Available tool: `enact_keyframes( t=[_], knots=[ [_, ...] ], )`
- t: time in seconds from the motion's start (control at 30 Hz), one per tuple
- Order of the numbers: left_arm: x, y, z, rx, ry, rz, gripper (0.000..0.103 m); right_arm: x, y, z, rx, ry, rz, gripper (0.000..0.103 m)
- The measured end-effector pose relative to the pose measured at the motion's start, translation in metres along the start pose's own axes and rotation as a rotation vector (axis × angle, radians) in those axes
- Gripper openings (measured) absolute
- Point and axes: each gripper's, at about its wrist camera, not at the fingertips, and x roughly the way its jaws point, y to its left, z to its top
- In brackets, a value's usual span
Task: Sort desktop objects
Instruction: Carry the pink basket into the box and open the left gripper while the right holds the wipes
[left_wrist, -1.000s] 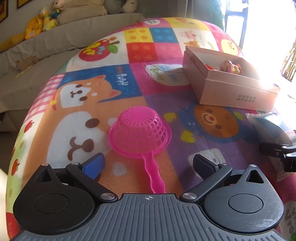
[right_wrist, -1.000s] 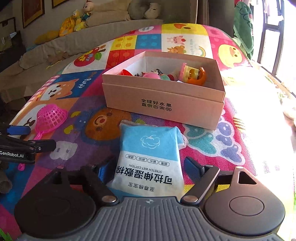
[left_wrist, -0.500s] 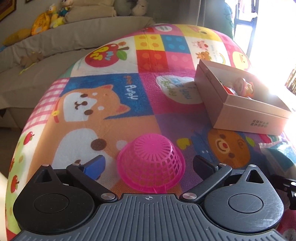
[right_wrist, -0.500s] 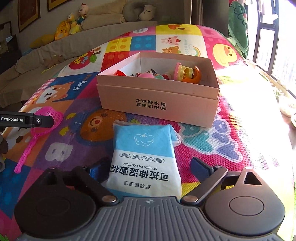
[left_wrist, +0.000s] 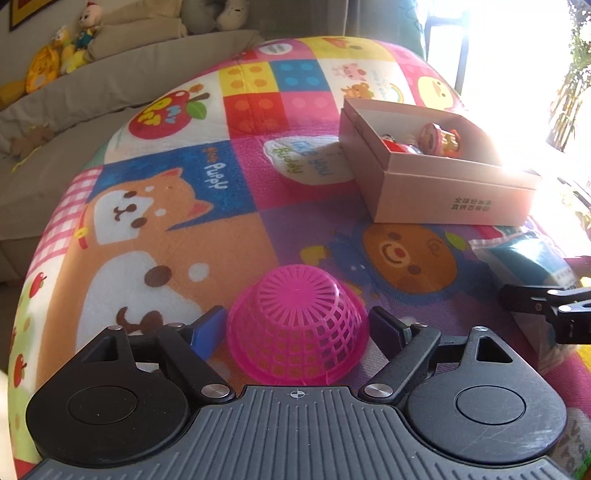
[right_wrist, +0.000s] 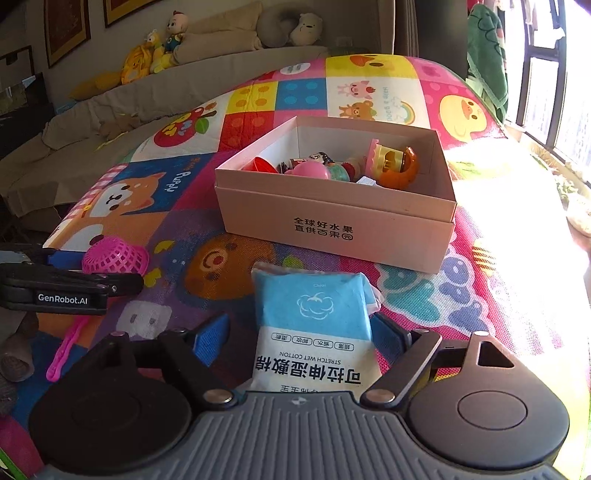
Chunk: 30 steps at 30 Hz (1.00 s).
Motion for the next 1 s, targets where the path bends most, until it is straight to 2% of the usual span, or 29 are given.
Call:
enact_keyframes(
  t=[0.03,0.07,0.17,0.23,0.37,0.47,0.53,0.6,0.63,0.73,0.83,1.0],
  knots=[
    [-0.004,-0.004,-0.001,0.008,0.001,-0.022,0.088,0.002,-0.001,0.001,0.000,0.023,-0.001,0.061],
    [-0.009,-0.007,0.000,0.014,-0.002,-0.043,0.088,0.001,-0.002,0.001,-0.002,0.033,0.007,0.055],
    [-0.024,-0.013,0.015,0.024,-0.050,-0.093,0.088,-0.014,-0.010,0.012,0.013,0.032,0.067,0.053],
    [-0.038,-0.019,0.037,0.035,-0.121,-0.125,0.088,-0.038,-0.018,0.027,0.019,-0.048,0.068,0.052],
    [-0.051,-0.039,0.093,0.085,-0.263,-0.193,0.088,-0.100,-0.045,0.071,0.067,-0.282,0.042,0.052],
    [-0.039,-0.059,0.132,0.113,-0.320,-0.202,0.088,-0.127,-0.059,0.092,0.076,-0.411,-0.022,0.053],
    [-0.021,-0.071,0.161,0.092,-0.329,-0.208,0.088,-0.133,-0.066,0.100,0.075,-0.449,-0.061,0.053],
    [-0.005,-0.079,0.181,0.060,-0.345,-0.229,0.089,-0.134,-0.071,0.105,0.078,-0.460,-0.069,0.053],
    [0.005,-0.082,0.191,0.044,-0.353,-0.225,0.095,-0.132,-0.074,0.107,0.079,-0.461,-0.077,0.053],
    [0.019,-0.081,0.200,0.030,-0.328,-0.235,0.096,-0.123,-0.082,0.110,0.092,-0.440,-0.110,0.053],
    [0.019,-0.072,0.186,0.019,-0.298,-0.238,0.098,-0.108,-0.092,0.109,0.111,-0.400,-0.115,0.053],
    [0.017,-0.062,0.144,0.063,-0.250,-0.173,0.100,-0.065,-0.094,0.116,0.124,-0.321,-0.084,0.053]
  ],
)
